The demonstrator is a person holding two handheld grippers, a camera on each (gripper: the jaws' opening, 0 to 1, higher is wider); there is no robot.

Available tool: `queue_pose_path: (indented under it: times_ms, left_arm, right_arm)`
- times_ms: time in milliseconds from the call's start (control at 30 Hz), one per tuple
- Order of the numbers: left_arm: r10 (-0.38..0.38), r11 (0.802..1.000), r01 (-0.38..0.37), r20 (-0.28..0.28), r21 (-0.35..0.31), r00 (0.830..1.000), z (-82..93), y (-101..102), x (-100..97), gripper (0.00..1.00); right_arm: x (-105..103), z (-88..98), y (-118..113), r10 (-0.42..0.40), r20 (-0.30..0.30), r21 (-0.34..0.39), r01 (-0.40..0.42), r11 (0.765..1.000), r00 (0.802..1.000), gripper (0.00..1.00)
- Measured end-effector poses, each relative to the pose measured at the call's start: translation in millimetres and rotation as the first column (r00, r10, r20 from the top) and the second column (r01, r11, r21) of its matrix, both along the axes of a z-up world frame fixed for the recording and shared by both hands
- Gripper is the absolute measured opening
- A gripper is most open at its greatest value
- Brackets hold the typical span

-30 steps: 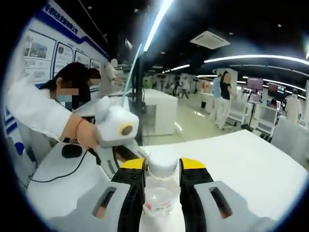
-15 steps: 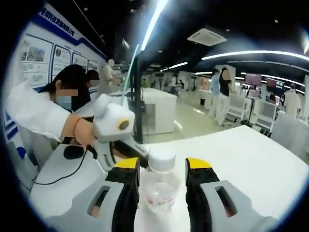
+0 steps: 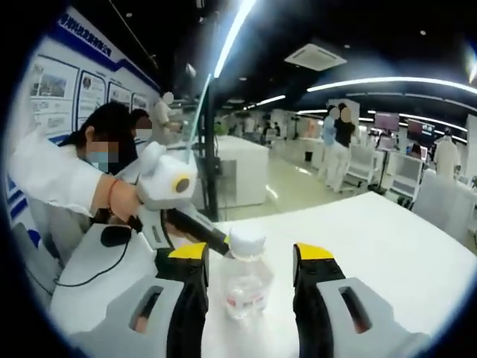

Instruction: Arrange the tabletop items into an orderly group along one side of the table until the central work area is clear of visible clutter.

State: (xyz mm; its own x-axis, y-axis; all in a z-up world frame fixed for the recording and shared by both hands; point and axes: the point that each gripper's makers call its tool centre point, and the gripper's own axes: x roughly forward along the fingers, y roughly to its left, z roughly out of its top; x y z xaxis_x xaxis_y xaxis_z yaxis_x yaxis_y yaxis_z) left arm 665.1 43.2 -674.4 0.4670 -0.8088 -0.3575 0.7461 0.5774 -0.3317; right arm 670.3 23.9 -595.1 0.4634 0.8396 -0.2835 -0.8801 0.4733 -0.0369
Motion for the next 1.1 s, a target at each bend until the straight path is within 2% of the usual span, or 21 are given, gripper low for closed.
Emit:
queue_pose_path:
  times_ms: [233,500,800,1100]
  left_arm:
    - [0.035,0.999,-0.035,-0.01,-0.014,0.999,7.8,5.6,-8.9,0.79]
    - [0.044,0.999,-0.044,-0.001,-0.009,0.999,19.1,8.3,-20.5,0.81]
    - [0.054,0.998,-0.054,0.0,-0.021,0.999,31.9,3.3,-36.3,0.87]
    - [0.069,0.997,-0.068,0.011,-0.044,0.998,49.9,-2.7,-61.0,0.91]
  right_arm:
    - [-9.0,5.9,-11.2,-0.004,0.0,0.005,0.004,1.0,1.0,0.48]
    - [-17.4,9.1,-25.5,-0.009,-0.005,-0.009,0.009,1.0,1.0,0.51]
    - [-28.9,10.5,-41.8,0.009,-0.014,-0.04,-0.01,0.999,1.0,0.58]
    - [-46.8,7.3,-63.9,0.035,-0.024,-0.089,-0.037,0.995,0.999,0.61]
